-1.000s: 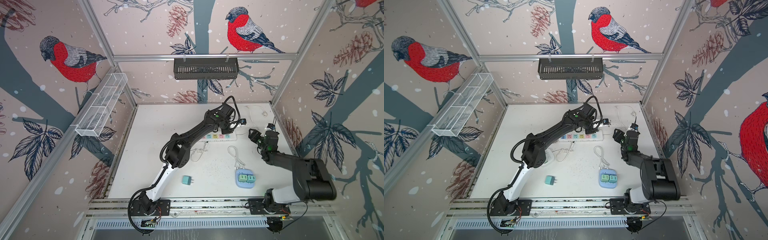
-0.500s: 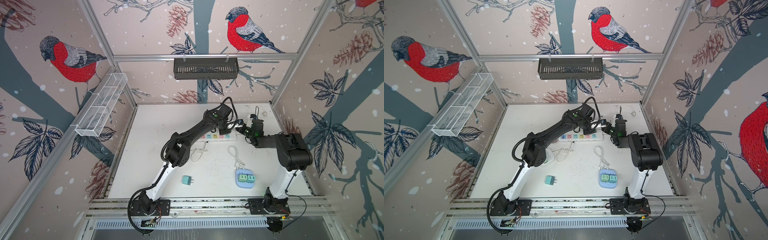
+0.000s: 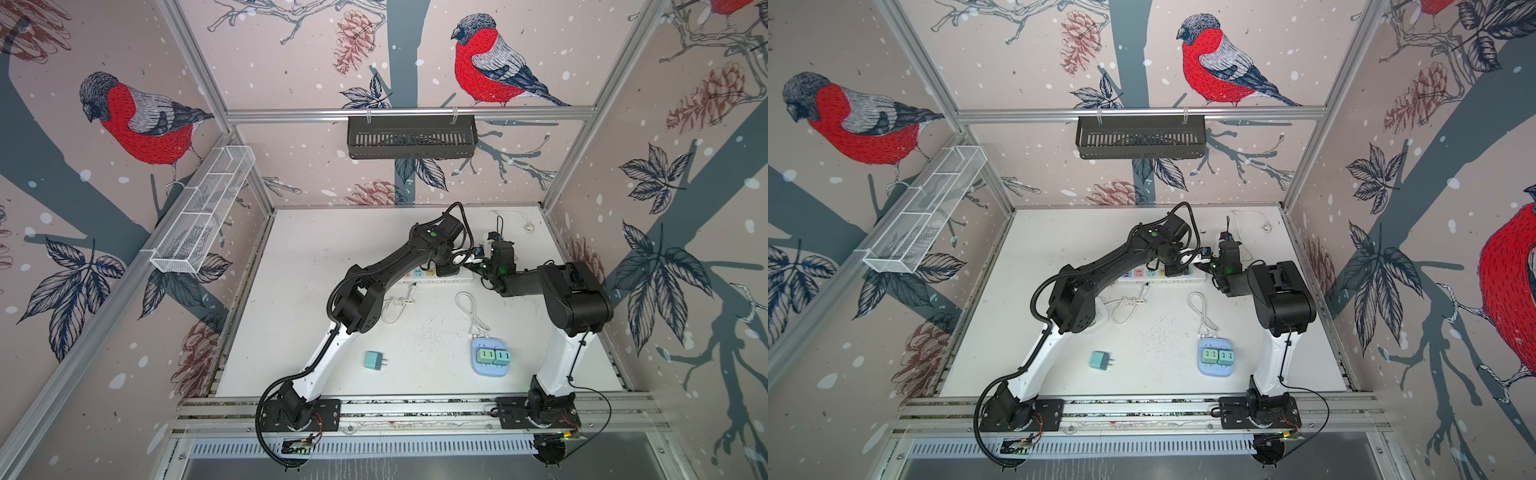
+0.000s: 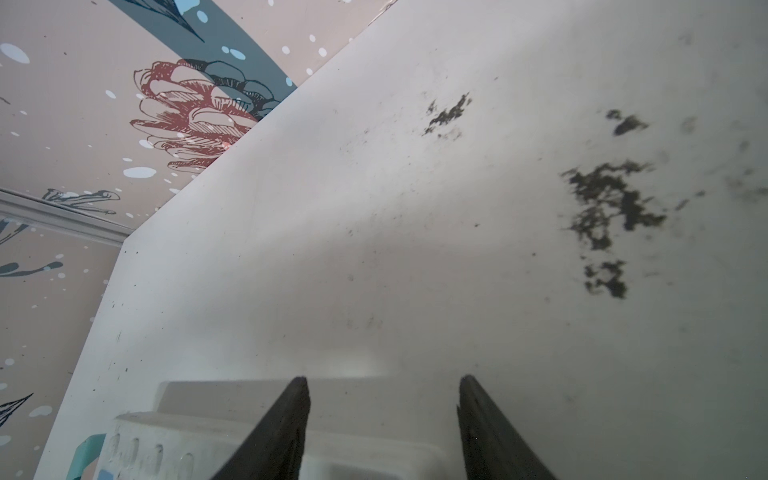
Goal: Insert the plug
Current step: 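Press the right gripper down on the teal adapter while the left gripper holds it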
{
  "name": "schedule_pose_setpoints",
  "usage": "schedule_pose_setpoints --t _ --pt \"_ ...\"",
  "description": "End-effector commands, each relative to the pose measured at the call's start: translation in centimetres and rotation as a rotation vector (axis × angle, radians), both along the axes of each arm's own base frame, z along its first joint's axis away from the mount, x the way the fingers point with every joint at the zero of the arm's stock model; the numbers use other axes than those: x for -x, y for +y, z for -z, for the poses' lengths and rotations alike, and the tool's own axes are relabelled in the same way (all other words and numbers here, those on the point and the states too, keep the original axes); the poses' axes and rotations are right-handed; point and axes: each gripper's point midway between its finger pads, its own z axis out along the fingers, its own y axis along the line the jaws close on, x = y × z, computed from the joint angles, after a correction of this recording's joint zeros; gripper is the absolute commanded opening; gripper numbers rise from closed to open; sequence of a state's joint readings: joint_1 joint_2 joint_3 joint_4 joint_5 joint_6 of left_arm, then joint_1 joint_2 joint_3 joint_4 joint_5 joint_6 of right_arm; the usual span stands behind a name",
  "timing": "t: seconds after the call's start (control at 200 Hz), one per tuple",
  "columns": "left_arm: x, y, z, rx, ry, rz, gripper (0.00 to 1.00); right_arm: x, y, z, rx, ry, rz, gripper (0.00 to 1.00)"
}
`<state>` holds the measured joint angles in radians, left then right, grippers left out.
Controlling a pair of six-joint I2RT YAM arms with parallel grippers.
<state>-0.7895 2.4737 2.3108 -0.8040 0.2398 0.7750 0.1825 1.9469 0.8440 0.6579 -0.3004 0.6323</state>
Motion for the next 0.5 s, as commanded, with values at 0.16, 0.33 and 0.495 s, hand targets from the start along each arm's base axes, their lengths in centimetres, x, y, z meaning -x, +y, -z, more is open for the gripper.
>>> schedule_pose_setpoints --t 0.16,0.33,0.495 --pt "-0.3 0.0 0.7 -0.027 -0.014 -0.004 0.0 0.4 1.3 0.8 -0.036 0.007 -0.021 0.57" --pt "-0.7 -0.5 0.7 -0.005 -0.025 0.001 0.0 0.8 1.6 0.8 -0.063 -0.002 -0.029 0.55" --pt "-0.7 -0.7 0.9 -0.003 -0.025 0.01 0.0 1.0 1.8 0.5 -0.076 -0.012 -0.034 0.54"
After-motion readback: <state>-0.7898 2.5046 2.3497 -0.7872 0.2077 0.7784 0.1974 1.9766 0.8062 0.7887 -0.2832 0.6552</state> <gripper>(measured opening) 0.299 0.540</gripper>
